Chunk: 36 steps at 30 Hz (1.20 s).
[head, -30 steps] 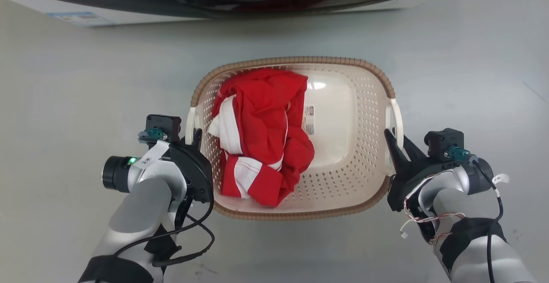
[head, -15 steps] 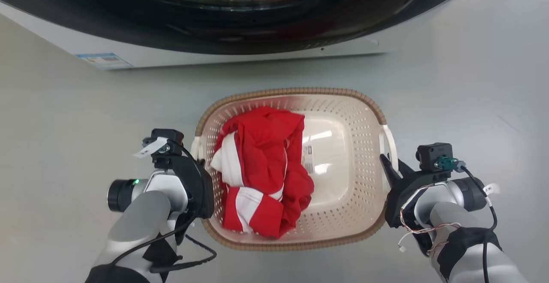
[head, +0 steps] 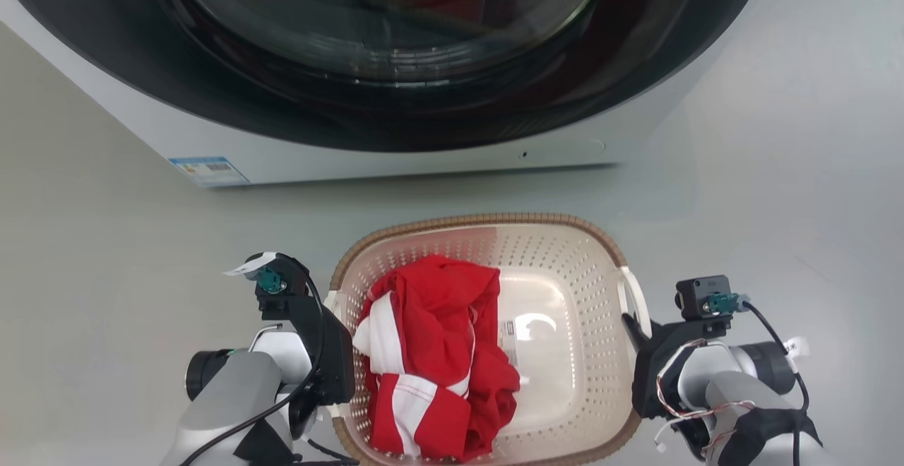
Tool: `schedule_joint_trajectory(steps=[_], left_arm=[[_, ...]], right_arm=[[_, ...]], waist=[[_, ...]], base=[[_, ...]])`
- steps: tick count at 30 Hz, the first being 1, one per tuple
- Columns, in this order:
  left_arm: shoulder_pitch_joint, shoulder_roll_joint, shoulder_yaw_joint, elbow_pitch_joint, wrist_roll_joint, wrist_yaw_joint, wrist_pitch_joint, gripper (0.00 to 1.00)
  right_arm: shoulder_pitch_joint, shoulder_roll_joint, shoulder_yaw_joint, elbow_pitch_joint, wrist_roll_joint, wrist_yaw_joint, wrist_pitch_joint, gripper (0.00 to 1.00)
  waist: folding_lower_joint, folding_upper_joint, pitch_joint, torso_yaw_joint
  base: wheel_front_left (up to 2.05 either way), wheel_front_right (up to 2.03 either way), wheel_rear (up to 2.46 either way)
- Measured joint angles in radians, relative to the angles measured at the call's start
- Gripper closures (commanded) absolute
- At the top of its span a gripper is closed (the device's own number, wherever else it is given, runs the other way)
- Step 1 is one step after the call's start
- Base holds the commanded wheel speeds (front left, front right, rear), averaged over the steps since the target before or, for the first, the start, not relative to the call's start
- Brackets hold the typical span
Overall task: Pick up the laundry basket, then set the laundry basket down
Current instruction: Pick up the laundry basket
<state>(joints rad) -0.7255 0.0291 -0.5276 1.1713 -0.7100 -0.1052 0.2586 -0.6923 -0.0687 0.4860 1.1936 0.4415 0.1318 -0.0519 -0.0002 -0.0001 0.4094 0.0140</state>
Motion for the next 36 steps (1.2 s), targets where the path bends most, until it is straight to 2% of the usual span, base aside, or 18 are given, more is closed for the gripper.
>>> schedule_joint_trajectory(steps=[18, 36], left_arm=[[0.083, 0.002, -0.043, 0.044, -0.099, 0.0, 0.123, 1.0], [0.141, 0.002, -0.057, 0.072, -0.153, 0.001, 0.18, 1.0]], right_arm=[[0.109, 0.011, 0.067, 0.005, 0.124, 0.0, 0.144, 1.0], [0.149, 0.016, 0.094, 0.013, 0.203, 0.0, 0.257, 1.0]], waist=[[0.0, 0.0, -0.222, -0.001], [0.0001, 0.0, -0.389, -0.014]], base=[[0.0, 0.0, 0.0], [0.0, 0.0, 0.0]])
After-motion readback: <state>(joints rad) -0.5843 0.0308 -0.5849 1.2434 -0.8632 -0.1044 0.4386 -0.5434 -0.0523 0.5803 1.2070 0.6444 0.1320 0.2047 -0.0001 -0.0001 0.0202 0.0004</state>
